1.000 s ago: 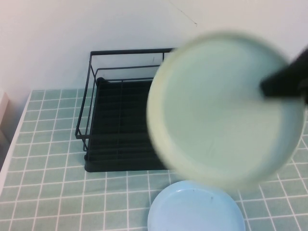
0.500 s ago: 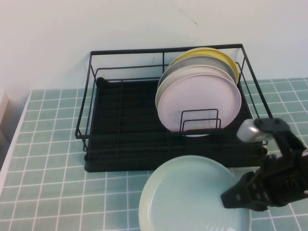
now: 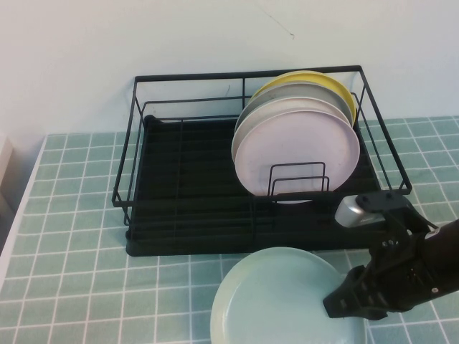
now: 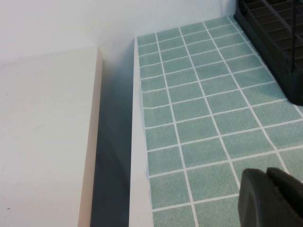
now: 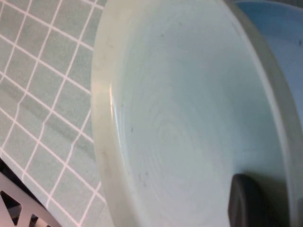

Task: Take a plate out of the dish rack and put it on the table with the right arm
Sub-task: Place the plate from the table

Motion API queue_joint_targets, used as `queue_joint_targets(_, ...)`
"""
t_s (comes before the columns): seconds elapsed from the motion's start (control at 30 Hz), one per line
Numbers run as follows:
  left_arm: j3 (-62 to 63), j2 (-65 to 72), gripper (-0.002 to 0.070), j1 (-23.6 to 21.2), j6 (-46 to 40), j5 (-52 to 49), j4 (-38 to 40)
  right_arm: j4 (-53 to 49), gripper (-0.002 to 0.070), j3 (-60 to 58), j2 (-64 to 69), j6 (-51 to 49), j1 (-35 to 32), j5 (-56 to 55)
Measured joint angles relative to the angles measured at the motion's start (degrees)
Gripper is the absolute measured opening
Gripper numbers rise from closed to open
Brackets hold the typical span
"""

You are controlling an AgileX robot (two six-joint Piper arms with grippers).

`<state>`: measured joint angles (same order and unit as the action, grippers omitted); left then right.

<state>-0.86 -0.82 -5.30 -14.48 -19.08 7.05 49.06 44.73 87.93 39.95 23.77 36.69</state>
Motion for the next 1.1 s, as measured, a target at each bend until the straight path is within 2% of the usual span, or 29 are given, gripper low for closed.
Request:
queue_joint_targets(0.17, 0.0, 0.0, -0.0004, 0.0, 0.0, 0.0, 0.0, -0.4, 0.0106, 0.0, 0.0, 0.0, 0.0, 0.3)
queue_joint_targets(0.4, 0.0, 0.0, -0.0004, 0.0, 0.0, 0.0, 0.0, -0.4, 0.0106, 2.1, -1.4, 0.7, 0.0, 6.2)
queue_joint_targets(0.77, 0.0, 0.0, -0.0004, 0.0, 0.0, 0.0, 0.0, -6.3, 0.0106, 3.8, -2.3, 0.8, 0.0, 4.5)
queue_joint_targets(1.1, 0.0, 0.0, -0.0004, 0.0, 0.0, 0.0, 0.0, -6.8, 0.0114, 3.8, -2.3, 2.7, 0.0, 3.5)
